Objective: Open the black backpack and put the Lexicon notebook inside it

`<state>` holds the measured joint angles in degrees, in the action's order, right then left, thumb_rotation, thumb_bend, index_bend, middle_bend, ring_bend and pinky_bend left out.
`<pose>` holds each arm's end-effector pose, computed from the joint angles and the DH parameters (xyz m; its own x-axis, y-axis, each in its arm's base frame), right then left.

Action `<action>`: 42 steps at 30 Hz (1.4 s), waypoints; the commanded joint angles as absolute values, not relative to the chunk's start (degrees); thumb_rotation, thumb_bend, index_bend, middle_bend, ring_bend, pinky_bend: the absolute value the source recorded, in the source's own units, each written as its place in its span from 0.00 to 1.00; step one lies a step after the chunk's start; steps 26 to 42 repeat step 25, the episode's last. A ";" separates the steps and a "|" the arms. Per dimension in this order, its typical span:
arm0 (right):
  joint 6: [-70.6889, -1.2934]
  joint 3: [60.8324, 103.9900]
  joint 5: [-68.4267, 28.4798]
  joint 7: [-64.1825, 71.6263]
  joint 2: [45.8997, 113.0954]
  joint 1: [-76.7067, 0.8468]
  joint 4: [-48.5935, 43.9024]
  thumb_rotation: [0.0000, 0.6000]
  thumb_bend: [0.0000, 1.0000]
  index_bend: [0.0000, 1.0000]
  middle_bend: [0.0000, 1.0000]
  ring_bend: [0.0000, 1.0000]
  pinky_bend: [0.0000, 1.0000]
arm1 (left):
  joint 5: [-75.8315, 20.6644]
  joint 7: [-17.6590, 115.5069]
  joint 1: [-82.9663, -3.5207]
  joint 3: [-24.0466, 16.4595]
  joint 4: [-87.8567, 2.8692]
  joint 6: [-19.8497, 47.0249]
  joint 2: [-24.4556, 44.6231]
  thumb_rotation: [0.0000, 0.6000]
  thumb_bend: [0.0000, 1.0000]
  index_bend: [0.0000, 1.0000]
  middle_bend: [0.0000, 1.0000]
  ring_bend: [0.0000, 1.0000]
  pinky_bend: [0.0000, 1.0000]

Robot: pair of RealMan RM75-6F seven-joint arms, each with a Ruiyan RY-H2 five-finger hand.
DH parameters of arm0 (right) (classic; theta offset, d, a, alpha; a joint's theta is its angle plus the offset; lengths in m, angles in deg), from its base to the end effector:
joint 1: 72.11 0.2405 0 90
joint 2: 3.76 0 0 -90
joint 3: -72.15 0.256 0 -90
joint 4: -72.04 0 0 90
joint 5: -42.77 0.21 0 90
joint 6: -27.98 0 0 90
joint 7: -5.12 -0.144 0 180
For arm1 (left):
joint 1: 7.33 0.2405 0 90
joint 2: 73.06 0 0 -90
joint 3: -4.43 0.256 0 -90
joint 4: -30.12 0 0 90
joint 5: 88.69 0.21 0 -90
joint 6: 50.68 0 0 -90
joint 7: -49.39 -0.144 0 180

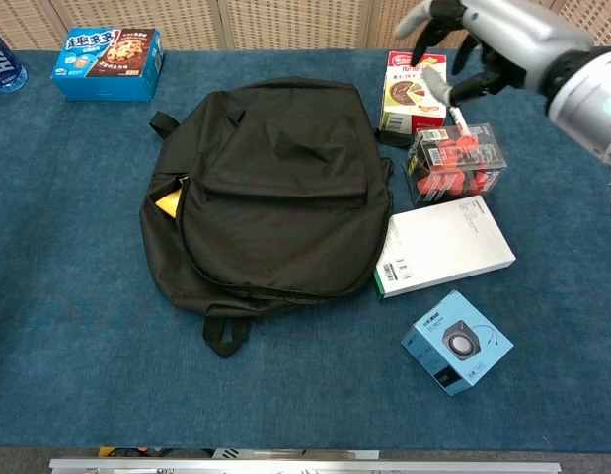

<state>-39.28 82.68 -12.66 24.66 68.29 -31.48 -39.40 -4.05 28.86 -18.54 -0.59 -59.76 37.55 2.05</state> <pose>-0.1212 -0.3118 0.0731 0.2438 -0.2244 0.9435 -0.9473 -0.2636 0.1821 -0.2751 0.2192 0.1155 0.5625 -0.1324 0.8161 0.8182 -0.0528 -0.5725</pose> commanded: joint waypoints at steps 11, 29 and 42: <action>-52.02 73.38 -28.60 16.76 61.14 -46.79 -30.18 1.00 0.41 0.42 0.47 0.31 0.47 | -6.27 32.76 -16.57 2.49 -61.13 32.77 -4.07 1.00 0.13 0.08 0.14 0.20 0.38; -57.07 71.94 -31.60 11.53 61.79 -56.41 -23.01 1.00 0.27 0.42 0.47 0.31 0.47 | -6.45 37.65 -11.54 3.15 -60.70 38.05 -5.42 1.00 0.13 0.09 0.14 0.20 0.37; -57.07 71.94 -31.60 11.53 61.79 -56.41 -23.01 1.00 0.27 0.42 0.47 0.31 0.47 | -6.45 37.65 -11.54 3.15 -60.70 38.05 -5.42 1.00 0.13 0.09 0.14 0.20 0.37</action>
